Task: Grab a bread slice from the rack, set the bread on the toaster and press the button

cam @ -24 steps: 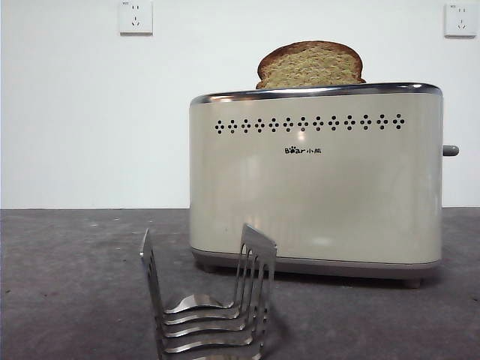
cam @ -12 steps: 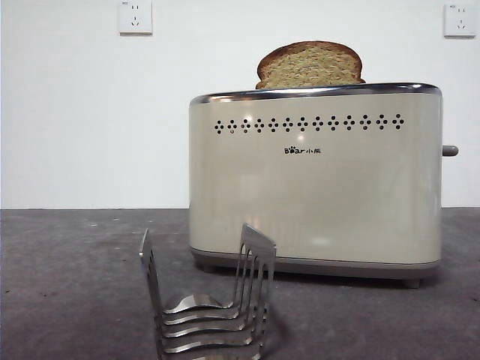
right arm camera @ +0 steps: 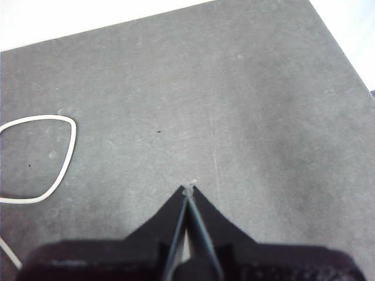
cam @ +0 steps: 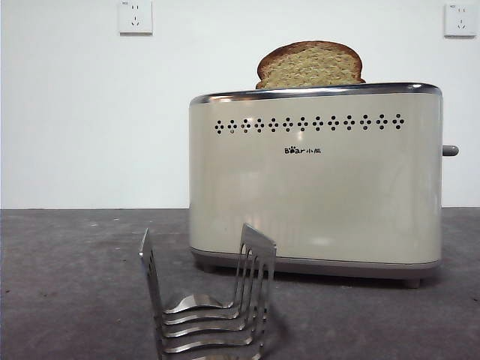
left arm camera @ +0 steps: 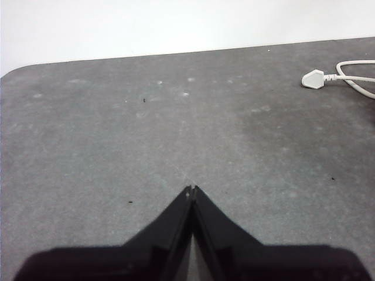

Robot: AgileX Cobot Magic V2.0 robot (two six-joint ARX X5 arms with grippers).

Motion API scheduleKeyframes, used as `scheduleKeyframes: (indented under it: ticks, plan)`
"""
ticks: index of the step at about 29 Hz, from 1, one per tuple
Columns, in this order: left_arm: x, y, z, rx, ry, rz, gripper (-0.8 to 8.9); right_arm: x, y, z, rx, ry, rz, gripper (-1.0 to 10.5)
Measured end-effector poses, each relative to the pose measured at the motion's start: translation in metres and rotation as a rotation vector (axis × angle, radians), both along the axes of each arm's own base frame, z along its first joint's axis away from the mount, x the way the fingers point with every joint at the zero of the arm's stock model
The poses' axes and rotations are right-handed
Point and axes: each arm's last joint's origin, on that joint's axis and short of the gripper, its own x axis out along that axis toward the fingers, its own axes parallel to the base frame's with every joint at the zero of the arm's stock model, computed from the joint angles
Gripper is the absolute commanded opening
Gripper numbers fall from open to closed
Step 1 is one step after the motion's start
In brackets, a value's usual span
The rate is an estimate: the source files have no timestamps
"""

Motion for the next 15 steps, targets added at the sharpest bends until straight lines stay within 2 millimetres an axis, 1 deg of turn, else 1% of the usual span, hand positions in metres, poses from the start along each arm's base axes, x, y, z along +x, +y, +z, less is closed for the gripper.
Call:
scheduleKeyframes:
  ticks: [4,6,7,8,10,11,12,13,14,15]
  plan:
    - [0.001,0.000,-0.001,0.001,0.019,0.000,-0.03,0.001,0.000,0.000,-0.006,0.000,-0.006,0.0]
    - [0.001,0.000,-0.002,0.001,0.026,0.000,-0.03,-0.006,0.003,-0.001,-0.020,-0.015,-0.010,0.0]
    - [0.001,0.000,-0.002,0.001,0.026,0.000,-0.03,-0.017,0.007,-0.002,-0.027,-0.047,-0.004,0.0]
    - [0.001,0.000,-0.002,0.001,0.028,0.000,-0.03,-0.033,0.014,-0.002,-0.036,-0.112,0.010,0.0]
    - [0.002,0.000,-0.003,0.001,0.034,0.000,-0.03,-0.075,0.030,-0.003,-0.058,-0.309,0.055,0.0]
    - [0.002,0.000,-0.003,0.001,0.037,0.000,-0.03,-0.097,0.038,-0.008,-0.064,-0.409,0.083,0.0]
    - [0.002,0.000,-0.003,0.001,0.040,0.000,-0.03,-0.120,0.043,-0.017,-0.067,-0.488,0.103,0.0]
    - [0.002,0.000,-0.003,0.002,0.040,0.000,-0.03,-0.140,0.047,-0.032,-0.067,-0.534,0.122,0.0]
    - [0.002,0.000,-0.003,0.002,0.040,0.000,-0.03,-0.158,0.050,-0.050,-0.068,-0.565,0.139,0.0]
    - [0.002,0.000,-0.003,0.001,0.040,0.000,-0.03,-0.169,0.051,-0.063,-0.076,-0.596,0.149,0.0]
